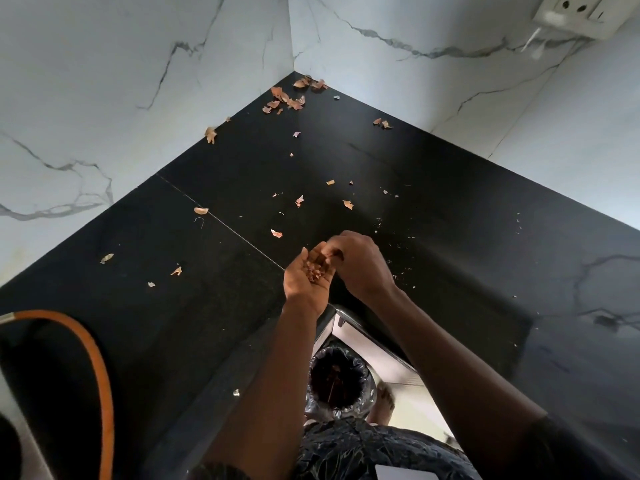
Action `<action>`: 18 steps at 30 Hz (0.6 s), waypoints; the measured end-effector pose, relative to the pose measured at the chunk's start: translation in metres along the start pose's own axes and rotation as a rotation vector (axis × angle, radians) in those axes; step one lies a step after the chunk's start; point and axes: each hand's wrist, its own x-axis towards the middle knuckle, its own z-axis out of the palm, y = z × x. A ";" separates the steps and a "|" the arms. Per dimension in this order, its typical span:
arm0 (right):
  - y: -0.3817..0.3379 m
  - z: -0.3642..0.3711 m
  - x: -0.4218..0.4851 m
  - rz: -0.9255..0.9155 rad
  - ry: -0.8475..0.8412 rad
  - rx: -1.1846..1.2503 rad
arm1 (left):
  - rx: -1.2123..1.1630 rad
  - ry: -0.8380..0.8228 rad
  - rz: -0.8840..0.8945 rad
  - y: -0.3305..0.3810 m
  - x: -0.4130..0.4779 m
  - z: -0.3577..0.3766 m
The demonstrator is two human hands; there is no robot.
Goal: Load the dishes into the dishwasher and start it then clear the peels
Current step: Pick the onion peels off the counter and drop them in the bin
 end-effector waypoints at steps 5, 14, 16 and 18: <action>-0.015 0.005 0.004 -0.090 -0.059 0.004 | 0.013 0.021 0.016 0.000 0.000 0.004; 0.026 0.022 -0.008 0.098 -0.139 -0.017 | -0.207 -0.081 0.091 0.040 -0.001 -0.017; 0.024 0.040 -0.017 0.071 -0.232 -0.080 | -0.213 -0.075 0.110 0.047 -0.002 -0.020; 0.019 0.053 -0.022 0.045 -0.249 -0.135 | -0.206 -0.070 0.125 0.054 -0.003 -0.023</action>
